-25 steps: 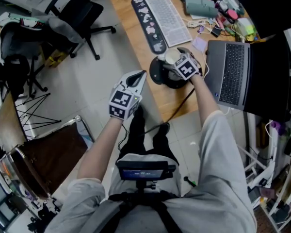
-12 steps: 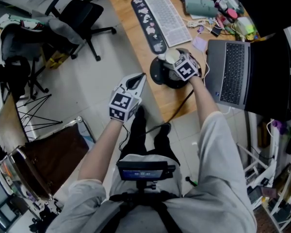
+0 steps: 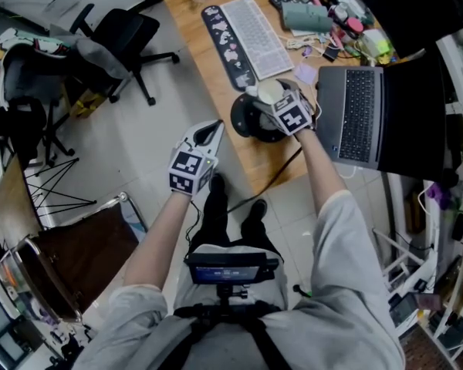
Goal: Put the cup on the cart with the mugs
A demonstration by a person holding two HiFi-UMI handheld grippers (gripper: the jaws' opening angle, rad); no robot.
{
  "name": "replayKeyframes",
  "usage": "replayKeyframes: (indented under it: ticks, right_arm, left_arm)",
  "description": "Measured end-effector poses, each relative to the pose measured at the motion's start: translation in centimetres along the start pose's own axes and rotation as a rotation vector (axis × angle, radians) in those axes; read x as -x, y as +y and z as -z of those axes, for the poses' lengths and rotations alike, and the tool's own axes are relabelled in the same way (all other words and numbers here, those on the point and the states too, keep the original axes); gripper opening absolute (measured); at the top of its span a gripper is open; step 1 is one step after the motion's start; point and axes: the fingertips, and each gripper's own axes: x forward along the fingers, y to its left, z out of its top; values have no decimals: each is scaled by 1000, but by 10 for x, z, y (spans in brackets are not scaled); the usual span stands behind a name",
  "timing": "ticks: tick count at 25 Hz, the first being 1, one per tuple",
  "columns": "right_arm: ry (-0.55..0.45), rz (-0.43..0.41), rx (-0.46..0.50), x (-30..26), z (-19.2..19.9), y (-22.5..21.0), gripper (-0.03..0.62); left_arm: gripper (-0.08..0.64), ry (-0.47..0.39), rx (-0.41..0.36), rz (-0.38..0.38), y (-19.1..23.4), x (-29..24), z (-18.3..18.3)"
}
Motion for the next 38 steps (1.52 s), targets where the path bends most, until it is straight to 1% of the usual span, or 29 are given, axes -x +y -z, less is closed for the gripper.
replayKeyframes:
  ticks: [3,8,14,18,22,27,30,33,38]
  right_arm:
    - [-15,-5,-23,28,-9,11,410]
    - [-59,19,-54,83,-19,23,410]
    - [-121,55,-108,152,-8,40,410]
    - [-157,63,-141,192,6,58,410]
    - [-161,74,-132,224,28,76,410]
    - [-188,79,-161,262,56,97,410]
    - [-203,75,-154,279,72,113,410]
    - [-195,72,-158,293,87,132,410]
    - [-186,89,-188,313,101,168,410]
  left_arm:
    - [2,-10,-5,-2,-5,7,-7]
    - [2,-32,-24,-6,-18,18,-20]
    - [2,-49,-47,-18,-42,37,-27]
    - [2,-60,-57,-38,-58,56,-27]
    - [2,-66,-65,-61,-75,78,-24]
    - [2,-93,-78,-94,-100,110,-17]
    - [2,-100,-59,-124,-110,133,-8]
    - [2,-100,-46,-150,-116,159,3]
    - [2,-115,-54,-147,-123,201,10]
